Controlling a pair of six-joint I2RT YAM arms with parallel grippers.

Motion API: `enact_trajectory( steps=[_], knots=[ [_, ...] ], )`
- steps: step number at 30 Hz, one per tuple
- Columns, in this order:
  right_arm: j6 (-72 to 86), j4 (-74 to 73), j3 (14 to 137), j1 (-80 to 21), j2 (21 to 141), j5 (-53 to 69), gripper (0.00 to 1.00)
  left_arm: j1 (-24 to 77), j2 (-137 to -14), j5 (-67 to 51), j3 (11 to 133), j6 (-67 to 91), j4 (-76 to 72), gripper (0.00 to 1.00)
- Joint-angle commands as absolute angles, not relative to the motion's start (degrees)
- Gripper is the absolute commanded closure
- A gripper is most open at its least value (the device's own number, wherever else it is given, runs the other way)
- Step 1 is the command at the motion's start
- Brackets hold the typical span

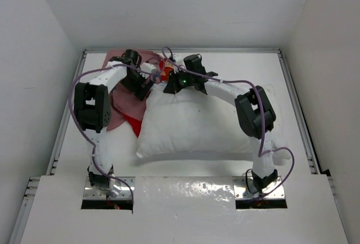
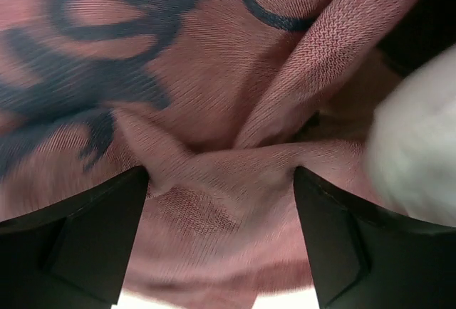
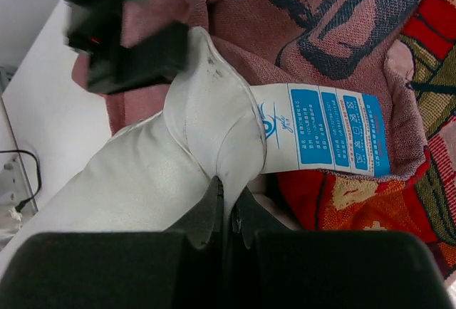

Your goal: Put the pillow into the pillowcase

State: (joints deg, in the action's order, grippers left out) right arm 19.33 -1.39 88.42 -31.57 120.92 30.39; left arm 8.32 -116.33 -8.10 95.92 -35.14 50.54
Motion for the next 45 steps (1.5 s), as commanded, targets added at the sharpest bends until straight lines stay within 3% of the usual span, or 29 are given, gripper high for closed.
enact_trajectory(
  steps=[1, 3, 4, 5, 6, 15, 23, 27, 29, 30, 31, 34, 38, 45],
  knots=[
    [16.08, -7.03, 87.19, -31.55, 119.44, 28.39, 1.00, 8.96, -119.26, -8.43, 94.57, -37.35, 47.82, 0.19],
    [17.22, -7.12, 87.19, -31.64, 120.58, 28.48, 1.00, 8.88, -120.14, -9.40, 93.87, -37.35, 47.02, 0.30],
    [18.01, -7.03, 87.19, -31.64, 121.98, 28.22, 1.00, 8.70, -120.58, -9.84, 94.13, -37.35, 47.37, 0.70],
    [19.41, -7.38, 87.45, -31.64, 122.78, 28.30, 1.00, 8.53, -120.32, -10.97, 95.52, -37.27, 48.07, 0.99],
    [19.77, -7.73, 87.45, -31.81, 123.39, 28.21, 1.00, 8.35, -119.71, -12.20, 96.41, -37.35, 50.16, 1.00],
    [11.52, -17.13, 83.41, -32.61, 122.26, 22.95, 1.00, 6.77, -93.98, -19.60, 99.93, -44.37, 57.11, 1.00],
    [15.90, -14.16, 84.64, -31.55, 121.81, 17.49, 1.00, 6.50, -81.66, -21.62, 81.84, -59.04, 73.97, 1.00],
    [20.65, -7.57, 82.80, -31.03, 120.76, 15.21, 1.00, 6.24, -75.78, -14.17, 73.50, -66.43, 75.50, 0.92],
    [21.44, -4.14, 81.92, -31.03, 120.06, 14.41, 1.00, 6.24, -75.50, -8.73, 68.39, -68.03, 72.88, 0.79],
    [21.01, -2.48, 81.74, -31.03, 119.88, 15.20, 1.00, 6.24, -76.80, -8.09, 68.21, -67.59, 71.90, 0.64],
    [20.92, -2.03, 81.65, -31.11, 119.62, 15.55, 1.00, 6.33, -77.95, -8.26, 69.33, -65.41, 70.94, 0.56],
    [20.92, -0.36, 80.69, -31.29, 119.10, 18.18, 1.00, 6.68, -86.97, -15.61, 78.99, -58.05, 66.64, 0.45],
    [21.09, -0.35, 79.11, -31.38, 118.21, 18.72, 1.00, 11.42, -95.87, -18.02, 89.80, -52.82, 63.81, 0.43],
    [20.04, -0.35, 78.75, -31.29, 116.19, 18.63, 1.00, 17.23, -103.62, -21.97, 87.01, -55.64, 63.03, 0.44]
  ],
)
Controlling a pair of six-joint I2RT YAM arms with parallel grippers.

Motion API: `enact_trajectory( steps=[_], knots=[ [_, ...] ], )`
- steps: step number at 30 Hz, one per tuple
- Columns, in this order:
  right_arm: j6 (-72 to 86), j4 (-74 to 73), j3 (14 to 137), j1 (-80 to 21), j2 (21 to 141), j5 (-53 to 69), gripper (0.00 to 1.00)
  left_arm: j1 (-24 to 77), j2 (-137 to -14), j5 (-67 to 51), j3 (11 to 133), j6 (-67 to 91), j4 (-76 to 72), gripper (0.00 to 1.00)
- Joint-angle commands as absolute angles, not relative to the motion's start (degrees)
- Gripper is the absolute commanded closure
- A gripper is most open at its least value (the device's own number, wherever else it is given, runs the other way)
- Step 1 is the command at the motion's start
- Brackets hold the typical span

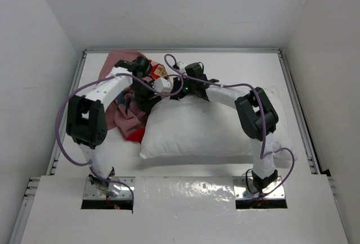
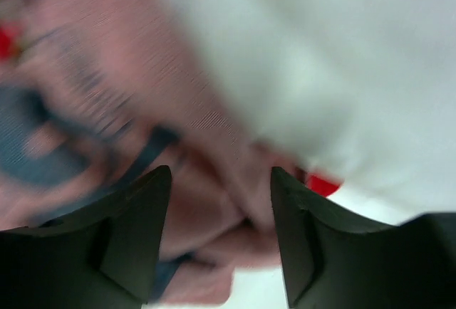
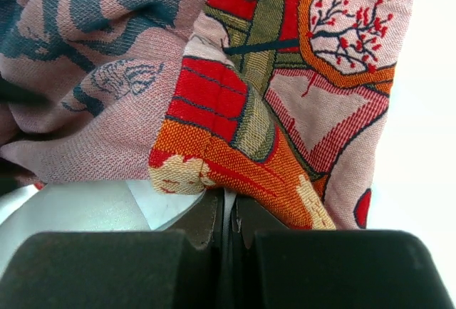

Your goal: Put the pillow into the pillowcase

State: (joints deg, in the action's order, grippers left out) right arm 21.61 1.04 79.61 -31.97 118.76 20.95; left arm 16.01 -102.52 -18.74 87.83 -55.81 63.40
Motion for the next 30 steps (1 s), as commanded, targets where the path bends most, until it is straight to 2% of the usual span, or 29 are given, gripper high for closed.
enact_trajectory(
  steps=[1, 2, 4, 5, 6, 7, 8, 9, 10, 12, 13, 14, 22, 27, 30],
  knots=[
    [19.95, -0.35, 78.84, -31.29, 116.02, 18.81, 1.00, 17.23, -104.58, -21.89, 87.19, -55.11, 62.41, 0.46],
    [19.78, -0.35, 79.19, -31.29, 115.93, 19.42, 1.00, 17.23, -105.02, -21.71, 87.19, -54.06, 61.36, 0.48],
    [19.17, -1.14, 79.98, -31.38, 115.58, 20.21, 0.98, 17.23, -105.64, -20.57, 86.66, -52.39, 57.58, 0.65],
    [18.38, -1.84, 80.33, -31.29, 115.40, 20.65, 0.92, 17.23, -105.73, -19.09, 86.66, -50.47, 55.31, 0.75],
    [17.41, -3.06, 80.85, -31.29, 115.14, 20.83, 0.73, 17.23, -105.99, -18.55, 86.83, -50.10, 54.85, 0.92],
    [14.10, -6.21, 82.08, -31.29, 114.27, 21.70, 0.62, 17.05, -106.08, -18.20, 87.88, -49.66, 54.93, 0.97],
    [12.06, -7.72, 82.52, -31.38, 113.56, 22.23, 0.41, 16.70, -105.65, -18.11, 89.28, -48.88, 55.19, 1.00],
    [10.04, -9.21, 82.79, -31.29, 112.60, 22.76, 0.35, 16.44, -105.21, -18.28, 89.30, -48.61, 55.63, 1.00],
    [6.54, -11.14, 82.36, -31.20, 111.46, 22.94, 0.24, 16.26, -104.68, -18.37, 91.21, -48.34, 55.98, 1.00],
    [3.36, -12.65, 81.04, -31.29, 106.98, 23.20, 0.18, 15.74, -102.50, -18.63, 93.24, -46.68, 56.51, 1.00],
    [0.90, -13.44, 79.21, -31.29, 105.22, 23.12, 0.08, 15.12, -101.52, -18.63, 95.17, -45.36, 56.25, 1.00],
    [0.01, -13.88, 78.32, -31.38, 101.81, 23.29, 0.01, 14.86, -99.60, -19.33, 96.06, -44.83, 56.08, 1.00],
    [-0.45, -7.13, 65.84, -32.96, 91.59, 32.60, 0.01, 14.59, -97.21, -27.51, 97.82, -44.48, 62.39, 1.00],
    [-0.44, -5.54, 62.06, -33.40, 86.31, 30.85, 0.01, 14.59, -96.94, -29.44, 97.99, -44.56, 64.51, 1.00],
    [-1.41, -5.63, 60.04, -35.15, 87.71, 29.62, 0.01, 14.59, -96.86, -31.19, 99.48, -44.21, 65.13, 1.00]
  ],
)
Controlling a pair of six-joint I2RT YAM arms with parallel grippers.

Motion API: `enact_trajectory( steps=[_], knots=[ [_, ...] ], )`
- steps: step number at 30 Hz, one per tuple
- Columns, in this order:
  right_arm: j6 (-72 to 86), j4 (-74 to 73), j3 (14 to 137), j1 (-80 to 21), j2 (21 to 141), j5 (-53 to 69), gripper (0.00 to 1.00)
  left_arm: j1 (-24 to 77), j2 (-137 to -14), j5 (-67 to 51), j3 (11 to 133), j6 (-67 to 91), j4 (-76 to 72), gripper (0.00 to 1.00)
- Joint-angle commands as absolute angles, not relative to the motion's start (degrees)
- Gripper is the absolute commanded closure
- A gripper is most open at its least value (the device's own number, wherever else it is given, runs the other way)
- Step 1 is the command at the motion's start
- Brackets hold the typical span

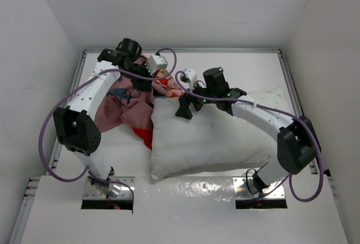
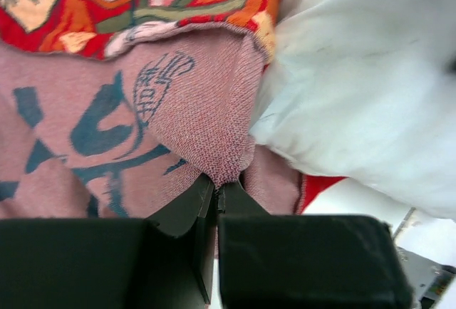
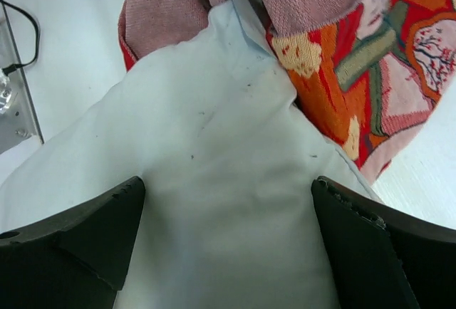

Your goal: Put the pillow into the pillowcase

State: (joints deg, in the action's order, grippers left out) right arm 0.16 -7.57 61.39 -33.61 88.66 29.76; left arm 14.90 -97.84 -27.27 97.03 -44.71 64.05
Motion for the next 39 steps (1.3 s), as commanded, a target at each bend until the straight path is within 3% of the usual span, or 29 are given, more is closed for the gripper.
enact_trajectory(
  steps=[1, 3, 4, 5, 6, 9, 13, 18, 24, 28, 29, 31, 32, 33, 35, 36, 38, 39],
  knots=[
    [-0.62, -5.10, 59.77, -36.29, 91.02, 29.27, 0.01, 14.59, -97.03, -33.29, 99.93, -44.12, 65.30, 1.00],
    [3.58, -2.82, 60.72, -37.09, 95.16, 28.83, 0.09, 14.59, -97.12, -35.85, 100.90, -44.38, 66.00, 1.00],
    [4.56, -3.16, 62.30, -37.44, 99.71, 28.74, 0.21, 14.59, -97.21, -37.86, 100.99, -44.56, 66.27, 1.00],
    [7.62, -4.21, 66.06, -37.53, 101.93, 28.57, 0.66, 14.59, -97.21, -38.75, 100.99, -44.91, 66.79, 1.00],
    [8.69, -4.31, 67.92, -37.44, 103.78, 28.48, 0.97, 14.59, -97.12, -39.63, 100.99, -46.13, 68.19, 1.00],
    [10.98, -3.17, 74.17, -37.27, 107.49, 28.57, 1.00, 14.59, -97.12, -41.22, 101.07, -48.25, 70.75, 1.00],
    [19.05, 9.36, 74.98, -34.73, 105.22, 20.43, 1.00, 14.50, -96.68, -41.75, 100.73, -51.76, 73.30, 1.00],
    [40.68, 34.34, 64.26, -26.82, 101.26, 4.69, 1.00, 14.41, -98.43, -41.13, 100.11, -52.74, 75.50, 1.00],
    [38.41, 26.90, 64.86, -25.93, 102.12, -9.99, 1.00, 14.41, -98.00, -43.32, 98.08, -53.53, 75.59, 1.00],
    [38.51, 25.24, 67.66, -23.73, 108.53, -5.81, 0.98, 14.50, -98.52, -44.21, 99.23, -54.49, 75.50, 1.00],
    [33.54, 20.35, 71.68, -23.64, 109.85, -4.41, 0.68, 14.59, -99.13, -44.21, 99.49, -54.75, 75.50, 1.00],
    [24.41, 11.48, 77.83, -23.64, 111.71, -0.10, 0.24, 14.68, -101.77, -43.86, 101.32, -53.10, 75.41, 0.91],
    [21.21, 9.08, 79.18, -23.64, 110.32, 2.96, 0.09, 14.68, -103.87, -42.81, 102.99, -52.30, 75.41, 0.66],
    [18.66, 7.57, 79.89, -23.73, 108.91, 4.47, 0.01, 14.50, -104.58, -41.93, 103.70, -51.34, 75.24, 0.59],
    [10.57, 4.14, 79.89, -23.73, 105.31, 6.84, 0.01, 13.72, -105.38, -39.91, 105.20, -49.32, 74.97, 0.46],
    [8.37, 3.09, 79.63, -23.82, 101.29, 7.73, 0.01, 11.80, -105.21, -39.55, 107.12, -48.70, 74.88, 0.45],
    [2.92, 0.19, 78.05, -24.17, 97.23, 9.40, 0.01, 6.89, -104.25, -38.76, 110.20, -46.41, 74.80, 0.25],
    [0.46, -2.09, 76.65, -24.52, 93.47, 9.84, 0.01, 5.29, -103.72, -37.89, 110.48, -45.71, 74.79, 0.26]
  ],
)
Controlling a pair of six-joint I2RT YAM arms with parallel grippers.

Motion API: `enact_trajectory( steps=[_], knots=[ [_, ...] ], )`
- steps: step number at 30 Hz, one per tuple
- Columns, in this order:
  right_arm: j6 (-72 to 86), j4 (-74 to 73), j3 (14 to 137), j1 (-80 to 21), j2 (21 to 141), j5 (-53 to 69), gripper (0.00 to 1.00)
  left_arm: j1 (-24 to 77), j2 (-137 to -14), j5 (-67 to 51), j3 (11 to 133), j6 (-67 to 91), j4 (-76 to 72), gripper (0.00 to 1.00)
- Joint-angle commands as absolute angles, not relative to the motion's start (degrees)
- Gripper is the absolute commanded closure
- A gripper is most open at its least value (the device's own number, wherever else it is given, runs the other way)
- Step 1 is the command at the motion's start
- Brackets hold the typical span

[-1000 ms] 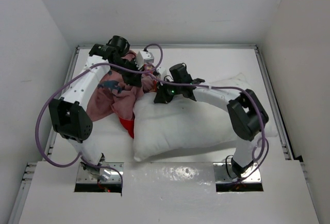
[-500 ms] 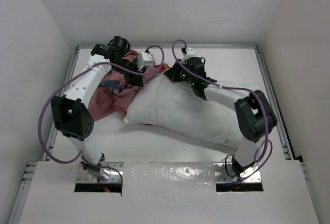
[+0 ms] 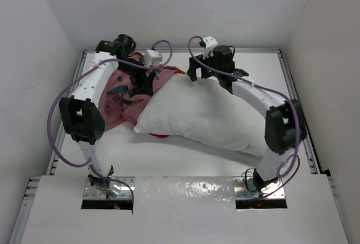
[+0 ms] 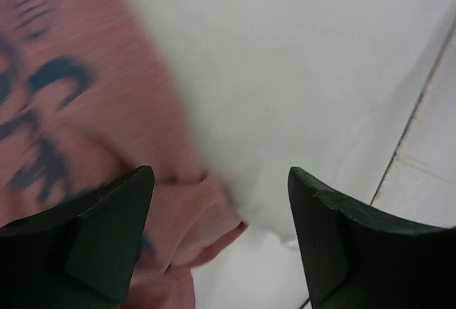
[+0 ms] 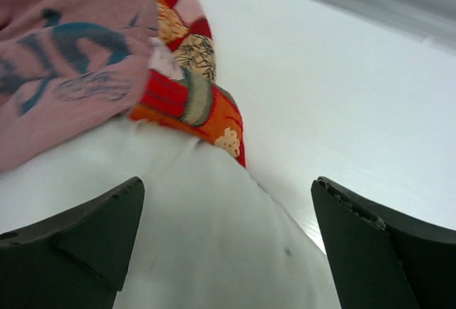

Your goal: Put the pillow into the pillowcase

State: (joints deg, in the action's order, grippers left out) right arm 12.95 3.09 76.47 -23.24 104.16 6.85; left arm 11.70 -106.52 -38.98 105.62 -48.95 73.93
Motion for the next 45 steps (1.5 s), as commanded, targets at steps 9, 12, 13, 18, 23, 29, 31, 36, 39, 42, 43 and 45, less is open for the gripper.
enact_trajectory(
  steps=[9, 12, 13, 18, 23, 29, 31, 36, 39, 42, 43, 45],
  knots=[
    [-15.47, -12.48, 69.27, -39.71, 85.61, 13.80, 0.09, 3.87, -93.87, -28.30, 84.22, -48.26, 67.60, 0.67],
    [-18.26, -12.57, 67.68, -45.34, 86.30, 12.75, 0.01, 3.87, -94.83, -29.18, 80.86, -48.43, 63.91, 0.52],
    [-19.24, -12.48, 67.41, -47.87, 86.74, 12.31, 0.01, 3.87, -95.18, -30.48, 80.51, -48.34, 62.50, 0.48],
    [-19.78, -6.00, 65.74, -51.06, 94.20, 8.72, 0.01, 3.96, -99.40, -31.03, 77.18, -45.89, 56.37, 0.46],
    [-16.19, 1.21, 64.68, -51.15, 103.34, -0.77, 0.28, 3.96, -99.05, -29.44, 71.11, -39.47, 45.63, 0.71],
    [-3.99, 5.37, 69.59, -46.42, 106.78, -10.19, 1.00, 2.82, -95.37, -32.86, 77.24, -44.09, 55.76, 1.00],
    [3.46, 0.73, 78.51, -42.20, 112.39, -11.68, 1.00, 1.85, -90.55, -35.50, 81.36, -47.53, 60.62, 1.00],
    [15.54, -1.33, 93.06, -36.83, 123.03, -20.20, 1.00, 3.78, -76.32, -29.81, 72.64, -56.07, 61.01, 1.00],
    [21.70, 1.67, 97.72, -35.77, 125.15, -25.30, 1.00, 4.31, -76.37, -31.81, 72.94, -57.57, 64.85, 1.00],
    [24.25, 0.62, 104.39, -35.95, 127.17, -27.07, 1.00, 4.48, -77.52, -36.46, 76.19, -58.79, 69.34, 1.00],
    [25.04, 0.70, 104.85, -36.38, 127.26, -27.24, 1.00, 4.48, -77.43, -38.65, 76.98, -59.06, 70.04, 1.00],
    [26.62, 2.88, 103.80, -37.09, 126.83, -28.47, 1.00, 4.57, -77.69, -41.21, 77.43, -61.59, 71.88, 1.00]
  ],
)
